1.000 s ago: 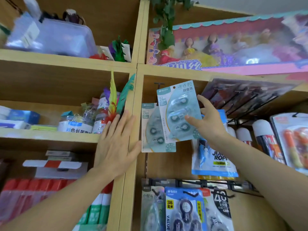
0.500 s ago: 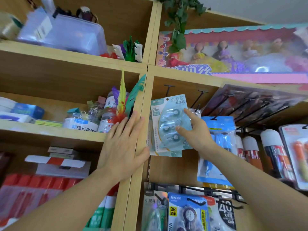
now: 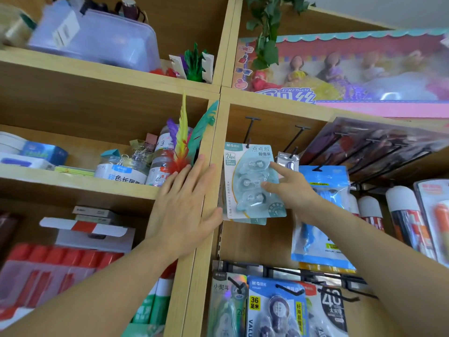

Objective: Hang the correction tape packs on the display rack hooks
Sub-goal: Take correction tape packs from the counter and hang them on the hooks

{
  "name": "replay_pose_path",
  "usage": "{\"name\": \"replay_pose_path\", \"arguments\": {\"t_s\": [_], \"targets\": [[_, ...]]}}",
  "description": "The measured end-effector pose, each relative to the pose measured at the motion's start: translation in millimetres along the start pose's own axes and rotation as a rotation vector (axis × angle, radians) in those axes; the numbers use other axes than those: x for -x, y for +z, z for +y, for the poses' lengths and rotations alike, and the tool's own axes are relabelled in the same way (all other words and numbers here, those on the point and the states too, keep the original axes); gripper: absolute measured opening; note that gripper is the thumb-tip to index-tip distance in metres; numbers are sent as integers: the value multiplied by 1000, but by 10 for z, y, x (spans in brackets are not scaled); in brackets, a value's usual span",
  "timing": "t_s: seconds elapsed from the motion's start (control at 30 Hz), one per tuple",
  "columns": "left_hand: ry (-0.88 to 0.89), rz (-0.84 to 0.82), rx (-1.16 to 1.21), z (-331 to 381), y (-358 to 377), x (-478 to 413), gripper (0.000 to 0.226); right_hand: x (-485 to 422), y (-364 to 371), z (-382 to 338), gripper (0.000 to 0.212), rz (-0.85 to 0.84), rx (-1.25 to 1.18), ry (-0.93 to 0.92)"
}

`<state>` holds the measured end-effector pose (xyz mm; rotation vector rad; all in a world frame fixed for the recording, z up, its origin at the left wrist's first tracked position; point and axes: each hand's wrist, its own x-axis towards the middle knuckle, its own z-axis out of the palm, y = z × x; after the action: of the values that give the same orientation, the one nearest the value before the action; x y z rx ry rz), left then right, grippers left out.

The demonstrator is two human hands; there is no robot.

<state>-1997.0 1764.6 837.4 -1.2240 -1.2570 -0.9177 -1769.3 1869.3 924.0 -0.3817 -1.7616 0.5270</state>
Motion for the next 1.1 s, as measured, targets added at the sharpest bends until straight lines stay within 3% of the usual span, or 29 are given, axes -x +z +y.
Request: {"name": "replay_pose_path", "arguments": {"t_s": [0.1, 0.23, 0.3, 0.37, 0.7, 0.97, 1.1], "targets": [[1, -2, -3, 5, -3, 6, 81, 42, 71, 37, 59, 51, 131, -26], [-2, -1, -1, 7, 2, 10, 81, 171, 254, 176, 59, 305, 653, -450], [2, 2, -3, 9, -2, 10, 81, 259, 369, 207, 64, 275, 870, -606], [7, 5, 9, 13, -17, 14, 82, 285, 468, 283, 68, 168, 1094, -651], [-2, 21, 35, 22, -15, 2, 81, -106, 599, 614, 79, -80, 1398, -410], [-1, 18, 38, 13, -19, 9, 81, -476, 717, 630, 83, -336, 1294, -173], [-11, 22, 51, 15, -22, 6, 81, -509, 780, 662, 78, -360, 1209, -126]]}}
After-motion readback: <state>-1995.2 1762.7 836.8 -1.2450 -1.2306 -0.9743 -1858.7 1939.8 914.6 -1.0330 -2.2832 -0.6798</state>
